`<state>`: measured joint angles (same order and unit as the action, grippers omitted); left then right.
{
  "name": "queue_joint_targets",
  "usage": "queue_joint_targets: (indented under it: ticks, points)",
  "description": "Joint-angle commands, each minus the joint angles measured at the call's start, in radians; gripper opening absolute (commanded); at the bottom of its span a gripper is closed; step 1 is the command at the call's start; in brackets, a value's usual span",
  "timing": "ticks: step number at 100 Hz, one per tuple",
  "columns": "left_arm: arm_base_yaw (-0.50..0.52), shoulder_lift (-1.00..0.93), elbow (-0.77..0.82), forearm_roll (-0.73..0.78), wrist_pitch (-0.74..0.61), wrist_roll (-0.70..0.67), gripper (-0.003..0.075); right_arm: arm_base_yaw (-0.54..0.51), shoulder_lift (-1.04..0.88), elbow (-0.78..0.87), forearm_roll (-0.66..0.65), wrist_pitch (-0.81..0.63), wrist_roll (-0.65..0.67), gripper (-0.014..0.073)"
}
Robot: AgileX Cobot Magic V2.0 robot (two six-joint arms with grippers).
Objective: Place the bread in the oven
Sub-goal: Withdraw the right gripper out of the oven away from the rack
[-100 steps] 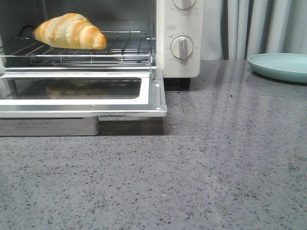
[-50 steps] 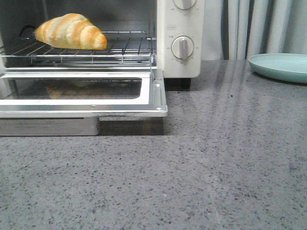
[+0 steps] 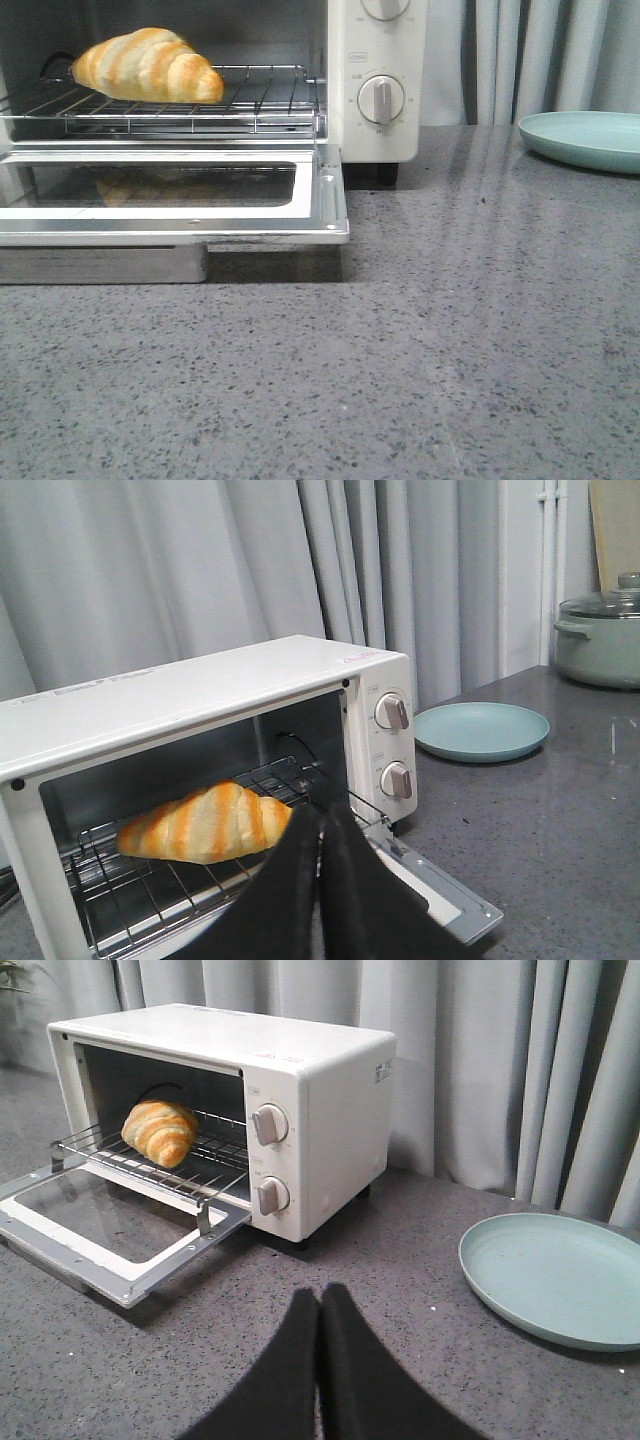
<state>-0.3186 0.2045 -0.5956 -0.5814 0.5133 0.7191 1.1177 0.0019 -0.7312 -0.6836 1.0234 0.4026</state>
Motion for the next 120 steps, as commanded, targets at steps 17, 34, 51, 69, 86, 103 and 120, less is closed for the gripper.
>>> queue_joint_targets:
  ticks: [17,34,51,69,86,103,120]
  points:
    - [0.001,0.014,-0.022,-0.034,-0.058,-0.008,-0.0021,-0.002,0.028,-0.016,-0.045,-0.077,-0.002,-0.0069]
    - [0.001,0.014,0.011,-0.036,-0.065,-0.008,-0.0021,-0.002,0.028,-0.016,-0.045,-0.077,-0.002,-0.0069]
    - [0.001,0.005,0.036,-0.023,-0.093,-0.008,-0.0021,-0.002,0.028,-0.016,-0.045,-0.077,-0.002,-0.0069]
    - [0.051,0.005,0.152,0.253,-0.297,-0.103,-0.0021,-0.002,0.028,-0.016,-0.045,-0.077,-0.002,-0.0069]
    - [0.102,-0.009,0.322,0.484,-0.513,-0.385,-0.0021,-0.002,0.028,-0.016,-0.045,-0.077,-0.002,-0.0069]
    - [0.105,-0.090,0.438,0.490,-0.522,-0.429,-0.0021,-0.002,0.028,-0.016,-0.045,-0.077,-0.002,-0.0069]
    - [0.106,-0.171,0.504,0.511,-0.488,-0.495,-0.0021,-0.002,0.028,-0.016,-0.045,-0.077,-0.002,-0.0069]
